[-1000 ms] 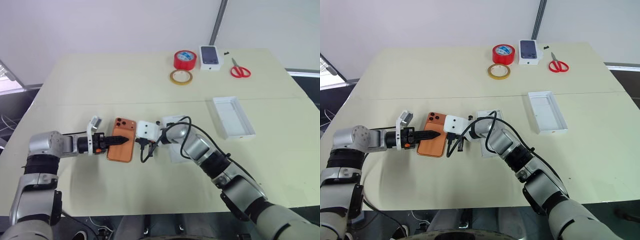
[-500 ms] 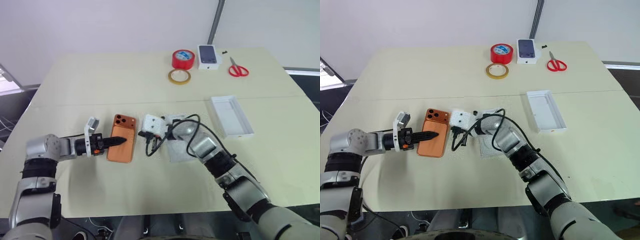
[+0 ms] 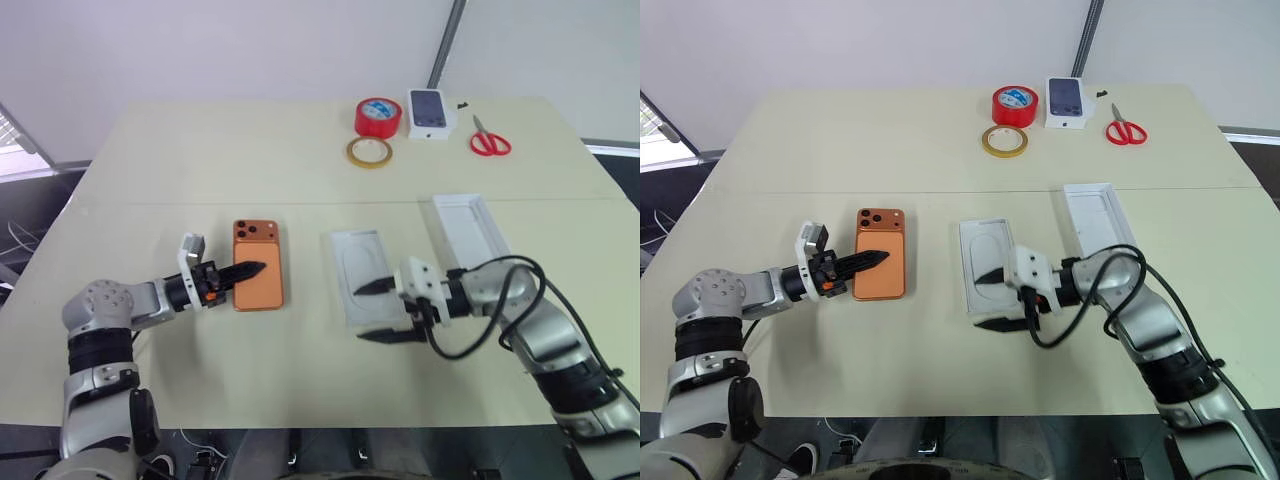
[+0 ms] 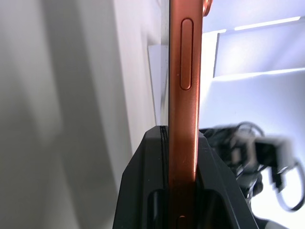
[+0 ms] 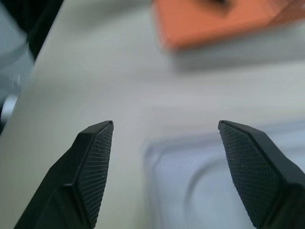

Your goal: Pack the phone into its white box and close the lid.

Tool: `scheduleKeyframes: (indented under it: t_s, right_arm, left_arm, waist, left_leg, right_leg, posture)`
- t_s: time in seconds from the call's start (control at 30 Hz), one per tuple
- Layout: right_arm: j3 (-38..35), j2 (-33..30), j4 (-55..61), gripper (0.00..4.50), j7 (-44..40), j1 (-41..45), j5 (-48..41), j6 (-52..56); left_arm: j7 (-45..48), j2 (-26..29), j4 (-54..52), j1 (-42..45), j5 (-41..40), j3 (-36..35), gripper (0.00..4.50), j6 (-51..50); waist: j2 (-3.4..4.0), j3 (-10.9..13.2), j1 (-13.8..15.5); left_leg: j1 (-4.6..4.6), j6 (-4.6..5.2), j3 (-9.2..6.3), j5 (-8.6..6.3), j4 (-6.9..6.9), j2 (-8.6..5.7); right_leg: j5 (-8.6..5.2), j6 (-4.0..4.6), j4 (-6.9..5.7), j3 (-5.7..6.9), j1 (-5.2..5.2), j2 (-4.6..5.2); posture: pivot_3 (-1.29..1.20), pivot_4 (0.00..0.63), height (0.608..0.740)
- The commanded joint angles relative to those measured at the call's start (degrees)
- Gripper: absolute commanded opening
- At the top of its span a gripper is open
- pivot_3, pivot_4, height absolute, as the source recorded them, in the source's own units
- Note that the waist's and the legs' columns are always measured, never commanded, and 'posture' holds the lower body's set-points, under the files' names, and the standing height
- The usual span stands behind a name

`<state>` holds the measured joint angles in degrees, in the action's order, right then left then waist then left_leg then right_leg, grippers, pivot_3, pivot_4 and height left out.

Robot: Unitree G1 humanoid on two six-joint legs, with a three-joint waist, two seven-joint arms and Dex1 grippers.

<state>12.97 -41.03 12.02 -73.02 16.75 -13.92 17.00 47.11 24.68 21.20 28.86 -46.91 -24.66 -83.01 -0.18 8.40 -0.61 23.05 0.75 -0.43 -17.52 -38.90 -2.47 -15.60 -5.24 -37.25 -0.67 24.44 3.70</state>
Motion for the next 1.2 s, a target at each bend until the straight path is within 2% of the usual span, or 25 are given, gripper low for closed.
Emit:
scheduleKeyframes:
  t_s: [0.03, 0.1, 0.13, 0.2, 0.27, 0.53, 0.63, 0.7, 0.93, 1.2]
  right_arm:
    - [-0.5, -0.9, 2.1, 3.8, 0.3, -1.2, 1.0, -5.5]
    - [-0.4, -1.0, 0.8, 3.8, 1.2, -1.6, 2.3, -7.4]
    - [-0.3, -1.1, 0.0, 3.56, 1.5, -1.8, 3.2, -8.8]
    - [0.1, -1.3, -1.3, 2.98, 2.3, -2.2, 4.9, -11.0]
    - [0.1, -1.1, -1.8, 2.04, 2.8, -2.6, 5.4, -11.7]
    - [0.3, -0.4, -3.7, 2.04, 4.3, -2.9, 6.5, -12.7]
    - [0.5, -0.4, -4.1, 1.14, 4.2, -2.8, 6.3, -12.4]
    - [1.1, -0.5, -4.6, 0.16, 4.4, -2.9, 7.1, -13.2]
    - [2.3, 3.6, -4.6, 0.07, 8.6, -0.3, 8.0, -11.6]
    - [7.2, 12.6, -8.5, 0.07, 15.1, 6.3, 13.3, -10.5]
  left_arm:
    - [-2.3, -1.7, -3.5, 0.1, -3.0, -2.8, 0.0, -0.5]
    - [-3.7, -2.8, -4.4, 0.0, -3.3, -3.0, 0.0, -0.5]
    - [-4.2, -3.2, -5.0, -0.2, -3.4, -2.9, 0.0, -0.3]
    - [-4.8, -3.6, -5.6, -0.3, -4.0, -3.1, 0.0, -0.7]
    - [-5.3, -3.6, -6.0, -0.4, -4.2, -3.0, 0.0, -0.7]
    - [-5.9, -3.2, -6.3, -0.3, -4.6, -2.0, 0.0, -0.2]
    - [-6.0, -3.3, -6.4, -0.2, -4.7, -1.8, 0.0, -0.1]
    - [-6.2, -3.5, -6.4, -0.1, -4.8, -1.9, 0.0, -0.1]
    - [-9.4, -5.4, -6.2, 2.6, -5.7, -3.9, 0.0, -0.6]
    - [-15.4, -10.1, -4.8, 10.0, -8.0, -7.3, 0.0, -0.2]
  waist:
    - [-0.06, 0.0, -0.2]
    - [-0.1, 0.1, -0.1]
    - [-0.12, 0.1, -0.1]
    - [-0.16, 0.1, 0.0]
    - [-0.17, 0.1, 0.0]
    - [-0.17, 0.1, 0.0]
    - [-0.17, 0.1, 0.0]
    - [-0.17, 0.1, 0.0]
    - [-0.18, 0.1, 0.0]
    - [-0.24, 0.1, 0.0]
  left_leg:
    - [0.0, -0.02, 0.0, 0.01, 0.0, 0.0]
    - [-0.01, -0.07, 0.0, 0.04, 0.0, 0.02]
    - [-0.01, -0.07, 0.0, 0.04, 0.0, 0.02]
    - [0.0, -0.09, 0.0, 0.05, -0.01, 0.02]
    - [0.01, -0.28, 0.0, 0.16, -0.03, 0.02]
    - [0.01, -0.35, 0.0, 0.2, -0.03, 0.02]
    - [0.01, -0.36, 0.0, 0.2, -0.04, 0.02]
    - [0.01, -0.36, 0.0, 0.2, -0.04, 0.02]
    - [0.0, -0.38, 0.0, 0.22, -0.05, 0.02]
    - [0.05, -0.48, 0.0, 0.28, -0.16, 0.02]
  right_leg:
    - [0.0, 0.0, -0.01, 0.0, 0.01, 0.0]
    - [0.0, 0.0, -0.02, 0.0, 0.02, -0.01]
    - [0.0, 0.0, -0.02, 0.01, 0.03, -0.02]
    - [0.0, 0.0, -0.02, 0.01, 0.03, -0.02]
    - [0.0, 0.0, -0.01, 0.01, 0.03, -0.02]
    - [0.0, 0.0, -0.01, 0.01, 0.02, -0.02]
    - [0.0, 0.0, -0.01, 0.01, 0.03, -0.02]
    - [0.0, 0.0, -0.01, 0.01, 0.02, -0.02]
    - [0.0, 0.0, -0.03, 0.01, 0.02, -0.03]
    - [0.01, -0.01, -0.11, 0.03, 0.08, -0.06]
  posture:
    - [0.0, 0.15, 0.74]
    - [0.0, 0.15, 0.74]
    - [0.0, 0.15, 0.74]
    - [0.0, 0.15, 0.74]
    - [0.0, 0.15, 0.74]
    - [0.0, 0.15, 0.74]
    - [0.0, 0.15, 0.74]
    - [0.0, 0.15, 0.74]
    - [0.0, 0.15, 0.74]
    - [0.0, 0.15, 0.74]
